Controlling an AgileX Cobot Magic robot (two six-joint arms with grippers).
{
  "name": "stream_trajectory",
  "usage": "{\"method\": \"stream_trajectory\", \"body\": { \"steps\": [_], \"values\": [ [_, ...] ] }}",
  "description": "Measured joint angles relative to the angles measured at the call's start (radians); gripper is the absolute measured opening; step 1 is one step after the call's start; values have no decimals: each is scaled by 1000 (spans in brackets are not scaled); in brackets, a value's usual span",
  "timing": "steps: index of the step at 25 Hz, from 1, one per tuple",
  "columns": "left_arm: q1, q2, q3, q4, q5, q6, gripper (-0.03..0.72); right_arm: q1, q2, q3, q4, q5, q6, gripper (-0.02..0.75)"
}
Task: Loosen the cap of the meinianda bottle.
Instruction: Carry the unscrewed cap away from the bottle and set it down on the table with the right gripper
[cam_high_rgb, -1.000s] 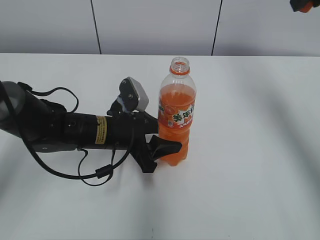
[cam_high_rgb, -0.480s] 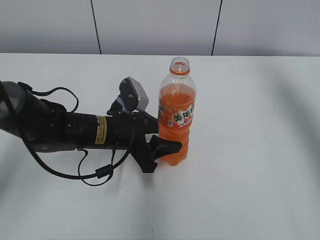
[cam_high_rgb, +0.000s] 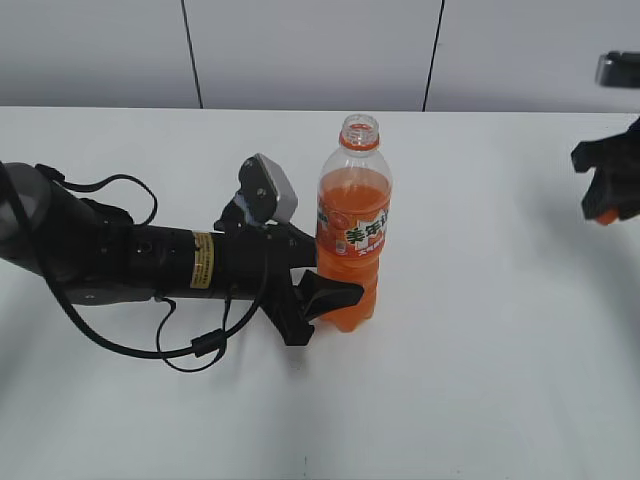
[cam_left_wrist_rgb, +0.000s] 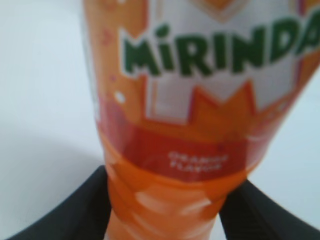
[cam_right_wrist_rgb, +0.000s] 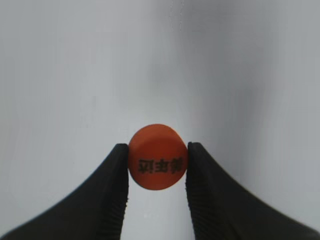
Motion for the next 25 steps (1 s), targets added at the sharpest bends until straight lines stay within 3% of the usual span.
{"method": "stream_trajectory", "body": {
  "steps": [12, 25],
  "values": [
    [0, 0, 0, 0, 0, 0, 397, 0, 188, 45, 30, -141, -124, 270],
    [0, 0, 0, 0, 0, 0, 397, 7, 218, 45, -15, -153, -214, 271]
  ]
}}
